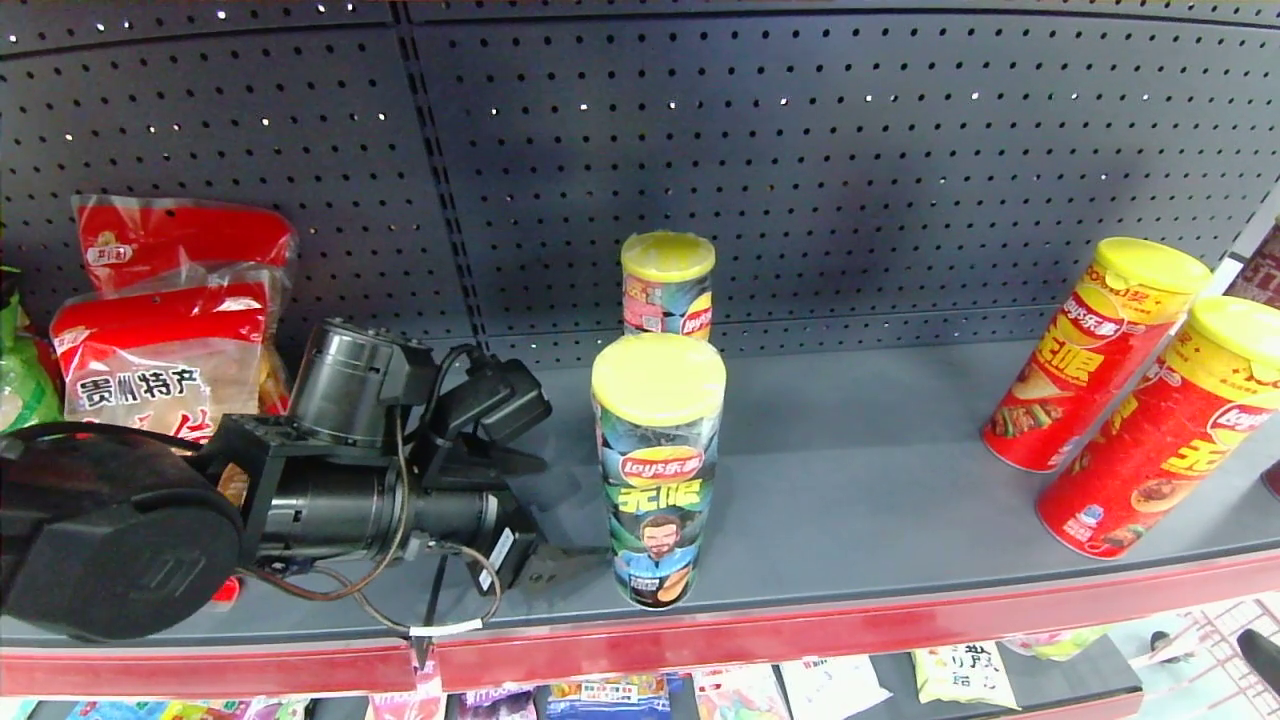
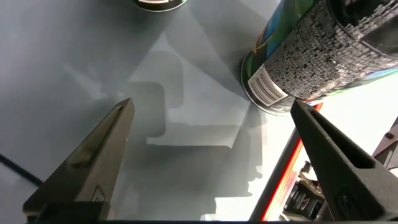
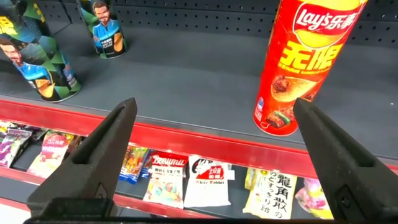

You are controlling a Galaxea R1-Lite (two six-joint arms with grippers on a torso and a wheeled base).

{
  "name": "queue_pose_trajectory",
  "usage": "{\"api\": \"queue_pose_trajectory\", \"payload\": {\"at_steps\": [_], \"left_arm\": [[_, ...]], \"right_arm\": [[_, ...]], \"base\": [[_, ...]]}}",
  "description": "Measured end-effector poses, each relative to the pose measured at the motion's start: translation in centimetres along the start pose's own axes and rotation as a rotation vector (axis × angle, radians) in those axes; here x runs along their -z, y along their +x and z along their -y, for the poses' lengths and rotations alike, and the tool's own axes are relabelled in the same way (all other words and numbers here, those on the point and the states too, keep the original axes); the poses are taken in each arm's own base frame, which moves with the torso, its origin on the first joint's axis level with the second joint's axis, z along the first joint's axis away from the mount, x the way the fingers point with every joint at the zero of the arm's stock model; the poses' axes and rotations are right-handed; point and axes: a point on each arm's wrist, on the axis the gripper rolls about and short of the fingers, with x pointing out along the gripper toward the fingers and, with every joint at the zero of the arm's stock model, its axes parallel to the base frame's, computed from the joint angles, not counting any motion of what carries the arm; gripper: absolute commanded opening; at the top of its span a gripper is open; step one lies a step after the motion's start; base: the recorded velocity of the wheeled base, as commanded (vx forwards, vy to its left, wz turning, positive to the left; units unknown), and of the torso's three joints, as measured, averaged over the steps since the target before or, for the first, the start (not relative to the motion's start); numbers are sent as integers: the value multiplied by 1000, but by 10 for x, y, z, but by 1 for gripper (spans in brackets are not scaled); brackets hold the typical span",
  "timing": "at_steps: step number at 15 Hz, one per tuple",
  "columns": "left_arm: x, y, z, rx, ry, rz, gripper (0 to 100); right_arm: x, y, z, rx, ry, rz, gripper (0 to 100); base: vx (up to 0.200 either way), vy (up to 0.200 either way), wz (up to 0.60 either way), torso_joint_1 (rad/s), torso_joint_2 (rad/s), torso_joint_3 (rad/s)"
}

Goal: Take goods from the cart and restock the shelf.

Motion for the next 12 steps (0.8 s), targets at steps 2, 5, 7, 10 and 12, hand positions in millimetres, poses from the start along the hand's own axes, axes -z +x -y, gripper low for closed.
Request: {"api": "queue_pose_trajectory", "payload": {"at_steps": [2,5,7,10,12], "left_arm": [[-1,3,1,5,3,1,100],[-3,5,0,7,6,3,100],[-3,7,0,10,6,0,100],[-4,8,0,10,6,1,100],[-4,8,0,10,7,2,100]], "right_arm": [[1,0,0,-1,0,-3,100],[1,0,0,-1,0,-5,100],[1,0,0,-2,0,-5,100],[1,0,0,-2,0,-6,100],[1,0,0,-2,-1,-7,100]], "base": [[0,0,0,0,0,0],[0,0,0,0,0,0],[0,0,0,0,0,0],[0,0,0,0,0,0],[0,0,0,0,0,0]]}}
